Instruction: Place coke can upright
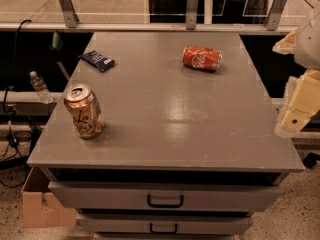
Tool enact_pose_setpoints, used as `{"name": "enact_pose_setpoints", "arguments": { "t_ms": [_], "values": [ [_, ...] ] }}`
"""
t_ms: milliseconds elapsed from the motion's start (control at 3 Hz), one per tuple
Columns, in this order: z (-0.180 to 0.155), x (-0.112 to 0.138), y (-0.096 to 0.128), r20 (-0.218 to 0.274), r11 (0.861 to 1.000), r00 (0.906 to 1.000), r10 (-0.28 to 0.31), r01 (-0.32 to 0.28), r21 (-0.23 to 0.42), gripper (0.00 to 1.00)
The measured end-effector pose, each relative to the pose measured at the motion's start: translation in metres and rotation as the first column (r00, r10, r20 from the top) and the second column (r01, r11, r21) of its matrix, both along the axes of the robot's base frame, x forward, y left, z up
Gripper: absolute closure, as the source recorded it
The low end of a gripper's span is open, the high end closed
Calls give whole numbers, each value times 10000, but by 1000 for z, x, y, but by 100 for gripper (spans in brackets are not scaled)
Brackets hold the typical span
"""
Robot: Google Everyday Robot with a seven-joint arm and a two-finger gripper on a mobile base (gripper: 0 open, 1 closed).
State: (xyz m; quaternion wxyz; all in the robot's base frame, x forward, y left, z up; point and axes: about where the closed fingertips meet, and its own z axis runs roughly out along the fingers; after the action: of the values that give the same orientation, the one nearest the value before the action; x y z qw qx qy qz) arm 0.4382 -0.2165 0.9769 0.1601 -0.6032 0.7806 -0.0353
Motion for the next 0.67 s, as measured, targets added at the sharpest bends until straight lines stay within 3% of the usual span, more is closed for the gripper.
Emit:
{"name": "enact_pose_setpoints", "arguments": {
  "t_ms": [333,667],
  "values": [
    [0,0,0,2,10000,10000,0,0,0,0],
    [-4,26,10,121,9999,9999,110,-111,88,0]
  ]
}}
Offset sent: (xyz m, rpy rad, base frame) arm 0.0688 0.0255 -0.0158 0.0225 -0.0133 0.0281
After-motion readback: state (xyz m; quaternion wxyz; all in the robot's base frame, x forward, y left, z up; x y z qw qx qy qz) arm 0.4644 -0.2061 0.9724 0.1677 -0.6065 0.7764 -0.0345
